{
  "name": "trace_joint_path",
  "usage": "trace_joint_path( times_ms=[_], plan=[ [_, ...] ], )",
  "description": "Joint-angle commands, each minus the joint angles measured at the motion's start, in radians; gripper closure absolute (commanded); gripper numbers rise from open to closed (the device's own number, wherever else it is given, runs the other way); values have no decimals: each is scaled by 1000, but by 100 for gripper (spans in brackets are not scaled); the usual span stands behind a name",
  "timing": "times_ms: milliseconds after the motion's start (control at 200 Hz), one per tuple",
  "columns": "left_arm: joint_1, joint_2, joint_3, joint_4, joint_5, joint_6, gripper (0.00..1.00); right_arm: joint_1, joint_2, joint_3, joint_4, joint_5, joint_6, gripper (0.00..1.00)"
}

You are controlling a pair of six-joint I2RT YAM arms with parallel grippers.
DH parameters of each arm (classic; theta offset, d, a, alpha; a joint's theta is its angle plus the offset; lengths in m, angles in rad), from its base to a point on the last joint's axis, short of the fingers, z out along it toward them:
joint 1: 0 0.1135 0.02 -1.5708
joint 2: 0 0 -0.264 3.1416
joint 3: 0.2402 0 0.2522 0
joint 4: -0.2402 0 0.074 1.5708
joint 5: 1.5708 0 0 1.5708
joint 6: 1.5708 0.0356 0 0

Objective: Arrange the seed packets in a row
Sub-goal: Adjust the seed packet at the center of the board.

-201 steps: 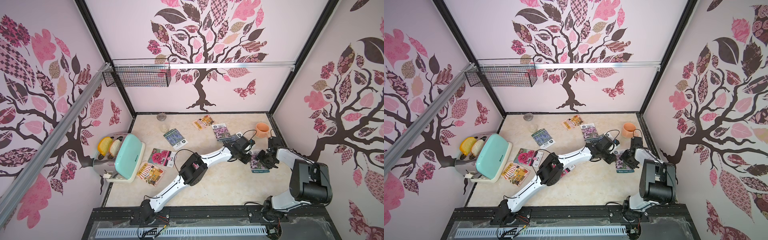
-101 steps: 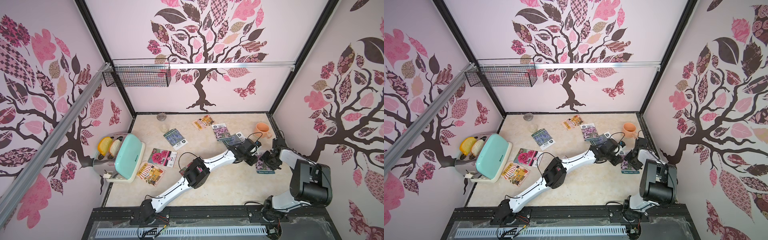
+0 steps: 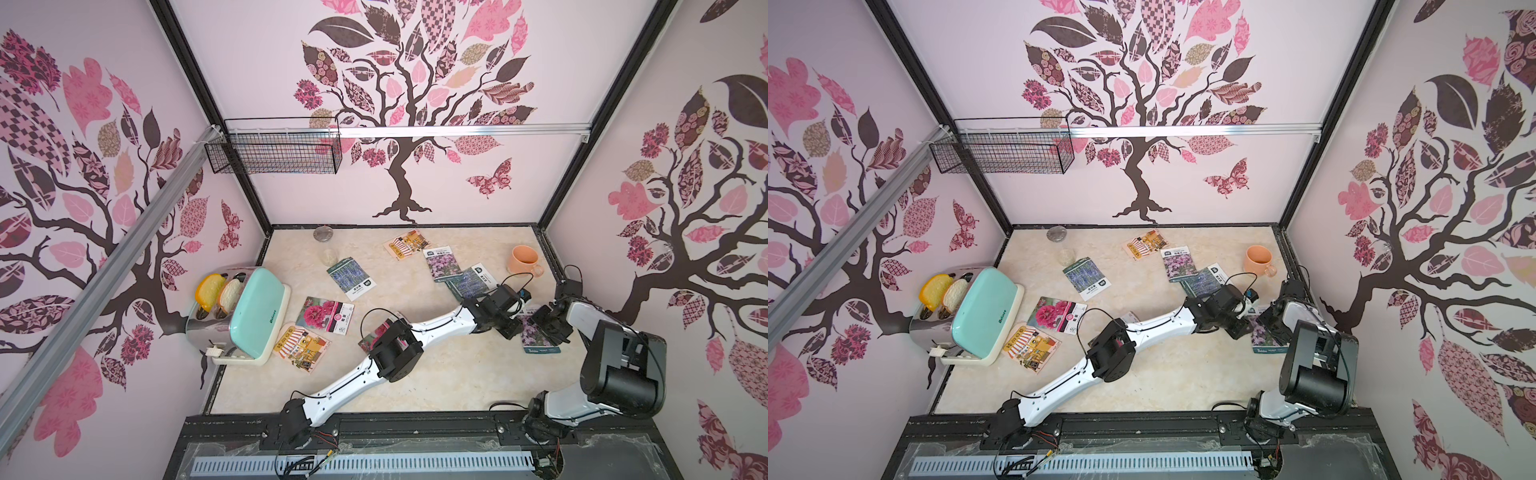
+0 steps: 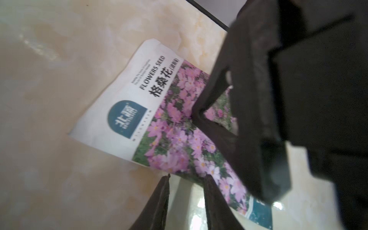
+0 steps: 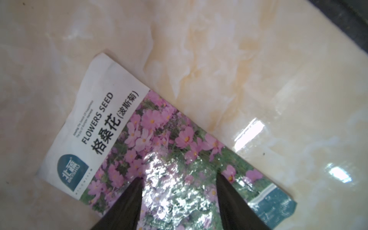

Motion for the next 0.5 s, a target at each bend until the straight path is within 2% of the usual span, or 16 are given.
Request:
trace_joint_path(
  times_ms=[0,305,495],
  plan=[
    [-5,2,-7,1,-22,23,67,-10,38,-58,-94,-8,9,38],
    [3,4,-18,-9,-56,33,66,-10,-13,-65,-86,-52,1,35],
    [29,-66,-175,56,-39,22,69,-10,-32,-63,-93,-82,-2,35]
  ],
)
